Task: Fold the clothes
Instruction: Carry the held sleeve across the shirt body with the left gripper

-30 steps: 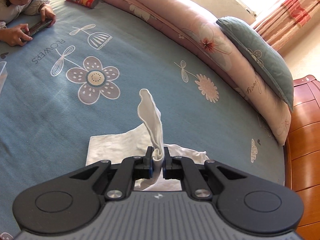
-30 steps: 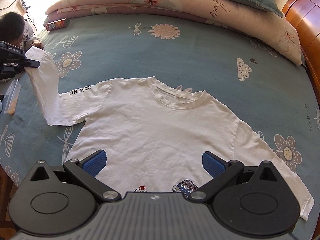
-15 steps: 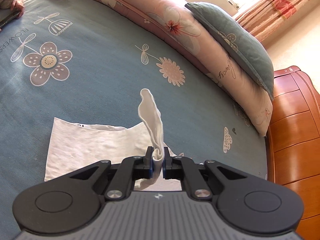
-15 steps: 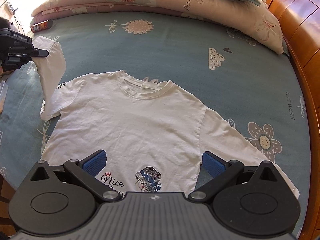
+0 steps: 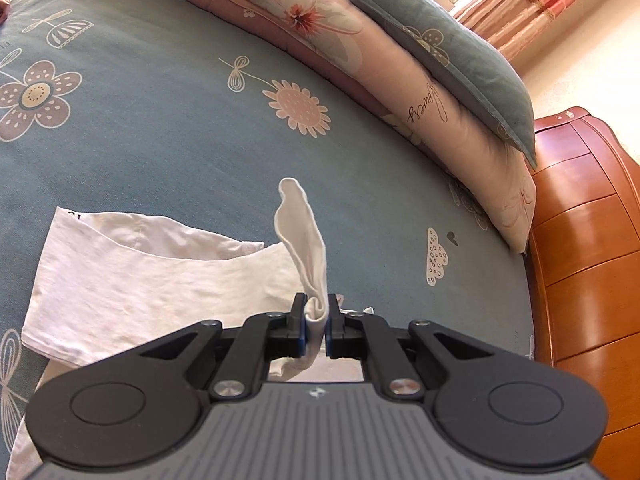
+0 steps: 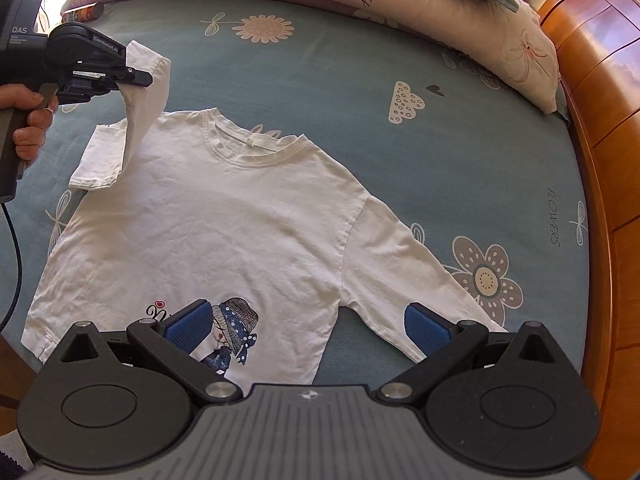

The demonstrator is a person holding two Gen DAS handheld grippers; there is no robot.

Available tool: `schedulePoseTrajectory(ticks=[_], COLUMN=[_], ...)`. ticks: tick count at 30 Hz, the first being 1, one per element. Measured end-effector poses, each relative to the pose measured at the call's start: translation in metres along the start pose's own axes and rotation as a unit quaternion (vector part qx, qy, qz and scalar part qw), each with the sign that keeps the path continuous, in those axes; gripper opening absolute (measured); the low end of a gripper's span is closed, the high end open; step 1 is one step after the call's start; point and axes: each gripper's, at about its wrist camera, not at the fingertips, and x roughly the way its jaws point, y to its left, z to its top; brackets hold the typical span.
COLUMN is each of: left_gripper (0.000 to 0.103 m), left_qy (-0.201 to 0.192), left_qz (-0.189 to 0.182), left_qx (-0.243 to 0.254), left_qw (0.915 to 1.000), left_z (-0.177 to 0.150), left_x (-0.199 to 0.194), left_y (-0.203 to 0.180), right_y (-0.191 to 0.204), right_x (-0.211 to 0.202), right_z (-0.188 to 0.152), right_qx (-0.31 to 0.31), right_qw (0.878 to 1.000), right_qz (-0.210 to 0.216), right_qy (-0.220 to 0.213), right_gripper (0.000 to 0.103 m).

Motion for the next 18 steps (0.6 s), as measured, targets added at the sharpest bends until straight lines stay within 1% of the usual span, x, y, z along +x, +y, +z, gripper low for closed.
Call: schedulePoseTrajectory(ticks=[7, 11, 18], left_gripper=[0.006, 0.006, 0.006], left_qy=[0.036, 0.044, 0.056], left_qz=[-0.001, -0.006, -0.023], left_qx=[0.033, 0.053, 0.091], left_qw=[0.9988, 0.9976, 0.9940], left_z=[-0.028, -0.037, -0.049], left_x=[0.033, 0.041, 0.059], left_y=[-0.013, -0.024, -0.055], right_y=[-0.002, -0.002, -0.012], right_x=[0.008, 0.012, 0.018], right_z=[-0.005, -0.010, -0.018], right_qx=[-0.001, 0.006, 0.020], right_qw=[1.000, 1.000, 0.999], right_qz=[-0.004, -0.002, -0.007], right_qy=[0.013, 0.019, 0.028], right_gripper=[0.103, 0.103, 0.103])
